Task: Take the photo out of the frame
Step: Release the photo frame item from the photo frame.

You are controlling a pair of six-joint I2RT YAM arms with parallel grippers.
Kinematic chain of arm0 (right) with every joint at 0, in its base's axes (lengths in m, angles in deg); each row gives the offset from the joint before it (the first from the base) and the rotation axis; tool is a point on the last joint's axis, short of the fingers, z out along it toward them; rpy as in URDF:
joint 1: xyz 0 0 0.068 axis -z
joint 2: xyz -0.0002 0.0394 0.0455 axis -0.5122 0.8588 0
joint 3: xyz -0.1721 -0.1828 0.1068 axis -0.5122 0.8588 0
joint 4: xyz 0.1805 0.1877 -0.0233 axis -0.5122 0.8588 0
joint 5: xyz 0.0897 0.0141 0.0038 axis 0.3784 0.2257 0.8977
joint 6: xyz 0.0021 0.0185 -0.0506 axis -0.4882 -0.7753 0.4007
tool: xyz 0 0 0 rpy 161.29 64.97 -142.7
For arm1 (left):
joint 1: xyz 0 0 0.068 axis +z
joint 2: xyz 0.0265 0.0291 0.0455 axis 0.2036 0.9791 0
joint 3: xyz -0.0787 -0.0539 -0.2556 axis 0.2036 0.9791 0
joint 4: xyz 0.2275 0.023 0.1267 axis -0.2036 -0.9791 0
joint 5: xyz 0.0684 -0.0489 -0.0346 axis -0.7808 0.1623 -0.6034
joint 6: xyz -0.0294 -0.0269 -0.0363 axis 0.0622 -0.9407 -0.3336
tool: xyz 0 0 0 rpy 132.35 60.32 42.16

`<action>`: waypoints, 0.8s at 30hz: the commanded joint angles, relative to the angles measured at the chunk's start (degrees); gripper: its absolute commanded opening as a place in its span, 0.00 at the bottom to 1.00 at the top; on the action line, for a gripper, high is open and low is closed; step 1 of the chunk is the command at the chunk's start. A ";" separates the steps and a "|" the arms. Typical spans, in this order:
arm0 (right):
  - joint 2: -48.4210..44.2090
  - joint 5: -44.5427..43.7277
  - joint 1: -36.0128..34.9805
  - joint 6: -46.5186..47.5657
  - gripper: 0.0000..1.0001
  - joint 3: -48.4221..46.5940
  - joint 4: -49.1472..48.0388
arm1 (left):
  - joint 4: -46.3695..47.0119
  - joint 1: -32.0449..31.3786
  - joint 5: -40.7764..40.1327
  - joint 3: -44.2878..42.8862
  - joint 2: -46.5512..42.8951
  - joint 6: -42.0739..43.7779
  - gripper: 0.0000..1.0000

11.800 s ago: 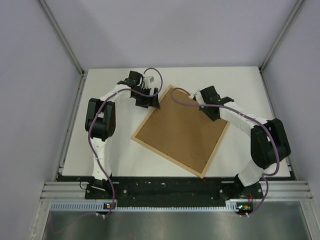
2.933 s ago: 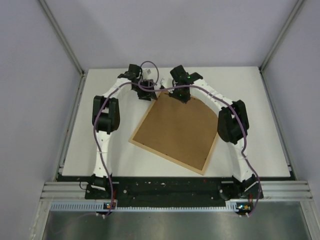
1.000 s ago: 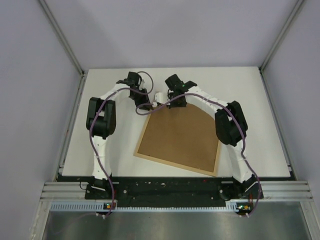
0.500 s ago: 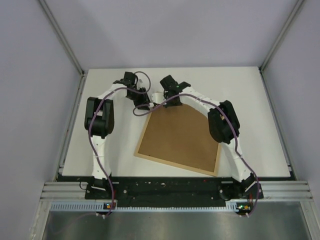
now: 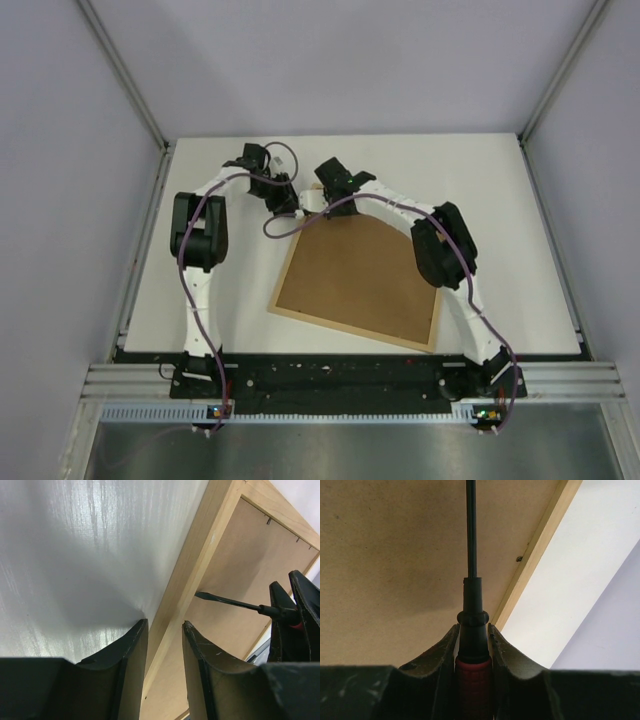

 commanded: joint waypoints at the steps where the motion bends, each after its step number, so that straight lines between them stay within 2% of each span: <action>1: 0.95 -1.93 -1.21 -1.72 0.00 0.35 -1.54 | 1.58 -0.01 0.28 -1.43 0.47 1.66 0.40; 24: 5.16 -0.88 -1.82 -4.45 0.00 -4.65 0.13 | 2.81 -0.36 1.78 1.47 0.12 1.83 0.29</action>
